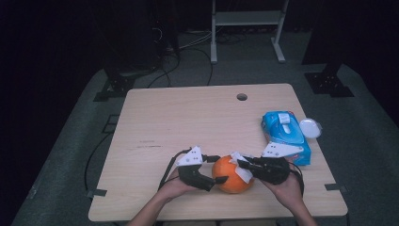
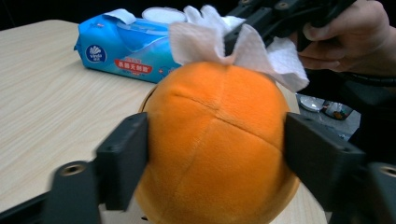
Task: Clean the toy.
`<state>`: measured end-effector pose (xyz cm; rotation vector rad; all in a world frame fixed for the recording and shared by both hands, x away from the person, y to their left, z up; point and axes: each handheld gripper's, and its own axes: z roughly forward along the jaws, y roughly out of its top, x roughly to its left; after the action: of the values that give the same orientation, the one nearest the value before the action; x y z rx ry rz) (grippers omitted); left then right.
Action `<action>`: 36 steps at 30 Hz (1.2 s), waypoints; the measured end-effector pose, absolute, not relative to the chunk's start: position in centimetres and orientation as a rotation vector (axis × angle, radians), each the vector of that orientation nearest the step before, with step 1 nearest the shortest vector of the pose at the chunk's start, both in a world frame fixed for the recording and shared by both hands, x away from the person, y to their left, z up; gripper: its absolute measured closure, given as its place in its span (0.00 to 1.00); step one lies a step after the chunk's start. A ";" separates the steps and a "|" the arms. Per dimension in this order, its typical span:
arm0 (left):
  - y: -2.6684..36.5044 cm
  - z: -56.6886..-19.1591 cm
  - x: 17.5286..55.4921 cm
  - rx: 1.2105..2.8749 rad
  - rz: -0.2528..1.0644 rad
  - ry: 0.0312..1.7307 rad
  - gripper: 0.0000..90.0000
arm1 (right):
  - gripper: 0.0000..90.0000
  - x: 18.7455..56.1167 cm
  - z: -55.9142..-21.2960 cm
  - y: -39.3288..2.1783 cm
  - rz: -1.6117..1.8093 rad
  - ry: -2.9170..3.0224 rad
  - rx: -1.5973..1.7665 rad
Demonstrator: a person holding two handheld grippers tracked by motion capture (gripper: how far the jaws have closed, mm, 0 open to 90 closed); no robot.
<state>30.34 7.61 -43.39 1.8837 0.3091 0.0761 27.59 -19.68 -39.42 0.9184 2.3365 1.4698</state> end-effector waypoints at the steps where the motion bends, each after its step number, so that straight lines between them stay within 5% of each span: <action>1: 7.6 -43.2 30.3 1.887 0.089 0.305 0.34 | 0.89 27.5 -39.3 -19.6 1.469 2.329 0.914; 5: 7.8 -42.9 30.0 1.888 0.119 0.271 0.51 | 0.90 26.6 -38.2 -19.0 1.523 2.304 0.838; 12: 8.2 -42.0 30.0 1.867 0.124 0.299 0.53 | 0.90 25.8 -37.5 -17.8 1.536 2.316 0.776; 18: 7.8 -42.1 30.0 1.874 0.145 0.322 0.36 | 0.89 26.9 -39.1 -18.8 1.493 2.311 0.870; 28: 7.5 -42.6 29.8 1.879 0.156 0.320 0.39 | 0.90 26.4 -38.5 -18.8 1.496 2.300 0.835; 32: 7.3 -42.9 30.2 1.885 0.136 0.364 0.17 | 0.90 26.9 -39.0 -19.1 1.488 2.346 0.837; 36: 7.2 -43.3 30.2 1.894 0.115 0.327 0.23 | 0.90 27.0 -39.0 -19.3 1.466 2.338 0.846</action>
<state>30.17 7.18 -43.30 1.8943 0.3268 0.1154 26.96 -19.34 -38.98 0.8461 2.3381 1.4658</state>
